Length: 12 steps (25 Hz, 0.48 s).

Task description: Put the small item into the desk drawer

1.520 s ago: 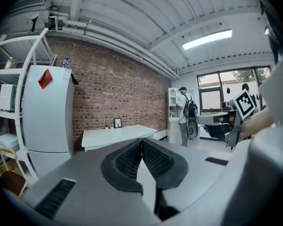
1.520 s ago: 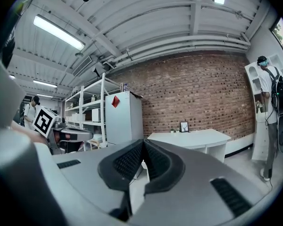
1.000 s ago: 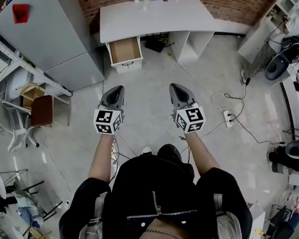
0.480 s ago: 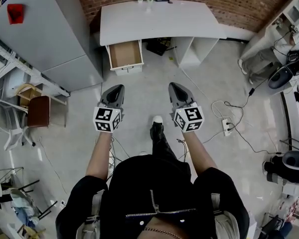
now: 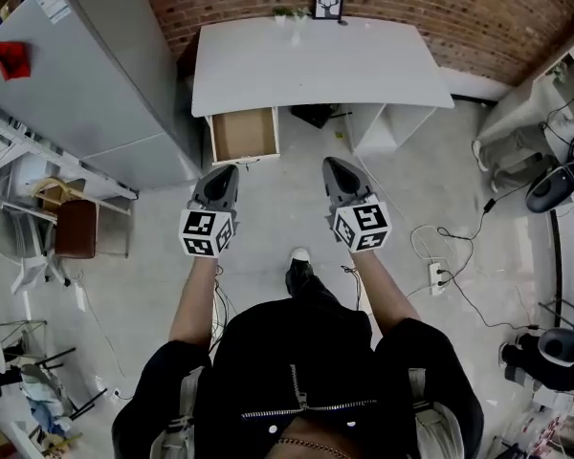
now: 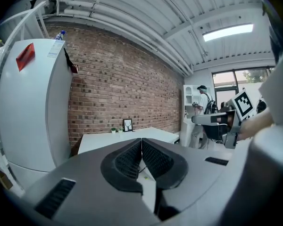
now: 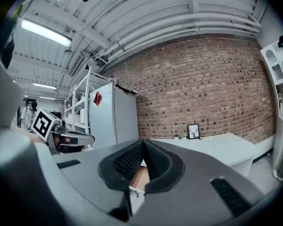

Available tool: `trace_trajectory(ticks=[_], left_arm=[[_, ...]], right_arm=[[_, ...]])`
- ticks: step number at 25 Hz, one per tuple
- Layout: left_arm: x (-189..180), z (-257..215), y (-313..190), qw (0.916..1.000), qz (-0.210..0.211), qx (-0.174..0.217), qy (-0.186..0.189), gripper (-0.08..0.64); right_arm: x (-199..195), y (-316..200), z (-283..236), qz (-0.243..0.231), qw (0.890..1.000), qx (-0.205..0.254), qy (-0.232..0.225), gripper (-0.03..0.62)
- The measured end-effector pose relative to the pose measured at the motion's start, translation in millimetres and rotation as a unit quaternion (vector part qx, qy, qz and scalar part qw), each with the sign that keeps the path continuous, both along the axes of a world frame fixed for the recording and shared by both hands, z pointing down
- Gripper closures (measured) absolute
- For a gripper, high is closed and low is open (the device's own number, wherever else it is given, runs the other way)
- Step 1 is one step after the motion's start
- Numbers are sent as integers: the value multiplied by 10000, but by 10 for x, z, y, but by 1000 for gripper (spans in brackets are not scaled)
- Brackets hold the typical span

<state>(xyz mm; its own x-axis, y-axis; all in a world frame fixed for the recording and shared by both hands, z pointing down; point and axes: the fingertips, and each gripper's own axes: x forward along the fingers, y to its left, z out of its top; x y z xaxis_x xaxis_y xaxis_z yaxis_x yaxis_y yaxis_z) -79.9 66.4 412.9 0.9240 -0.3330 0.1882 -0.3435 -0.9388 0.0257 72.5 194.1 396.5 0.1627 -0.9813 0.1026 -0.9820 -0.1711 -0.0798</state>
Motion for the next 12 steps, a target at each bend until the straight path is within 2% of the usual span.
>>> trace_trajectory(ticks=[7, 12], left_arm=[[799, -84, -528, 9997, -242, -38, 9, 538], [1044, -96, -698, 9994, -349, -81, -10, 538]], right_arm=[[876, -619, -50, -224, 9997, -5, -75, 586], [1197, -894, -14, -405, 9991, -36, -121, 586]])
